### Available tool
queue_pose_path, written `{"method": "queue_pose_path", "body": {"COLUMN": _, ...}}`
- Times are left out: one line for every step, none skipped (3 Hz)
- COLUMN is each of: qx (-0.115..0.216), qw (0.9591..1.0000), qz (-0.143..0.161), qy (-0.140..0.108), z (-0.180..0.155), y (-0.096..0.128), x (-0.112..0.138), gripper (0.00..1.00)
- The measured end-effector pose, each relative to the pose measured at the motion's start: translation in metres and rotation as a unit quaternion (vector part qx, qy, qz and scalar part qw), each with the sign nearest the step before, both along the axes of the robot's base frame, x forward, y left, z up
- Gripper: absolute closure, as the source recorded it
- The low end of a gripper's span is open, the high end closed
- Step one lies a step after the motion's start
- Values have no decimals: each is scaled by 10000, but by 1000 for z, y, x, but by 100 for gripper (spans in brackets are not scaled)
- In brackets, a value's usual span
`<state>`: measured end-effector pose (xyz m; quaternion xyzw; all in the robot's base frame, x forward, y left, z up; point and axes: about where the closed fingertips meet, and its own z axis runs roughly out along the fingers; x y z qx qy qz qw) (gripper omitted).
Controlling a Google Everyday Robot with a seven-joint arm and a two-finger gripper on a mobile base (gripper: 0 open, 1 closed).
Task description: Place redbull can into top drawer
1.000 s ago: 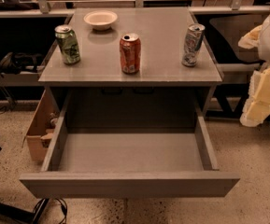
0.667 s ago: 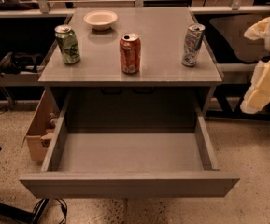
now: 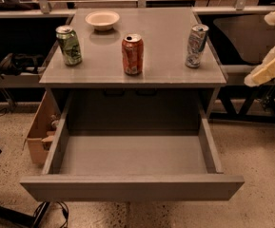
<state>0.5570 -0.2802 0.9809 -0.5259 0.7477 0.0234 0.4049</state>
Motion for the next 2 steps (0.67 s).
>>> {"method": "queue_pose_path", "body": {"qx": 1129, "qw": 9920, "qz": 109, "qy": -558, "z": -7, "y": -5, "x": 53, "gripper": 0}}
{"method": "queue_pose_path", "body": {"qx": 2034, "qw": 9763, "qz": 248, "qy": -696, "z": -26, "y": 3, "x": 88, "gripper": 0}}
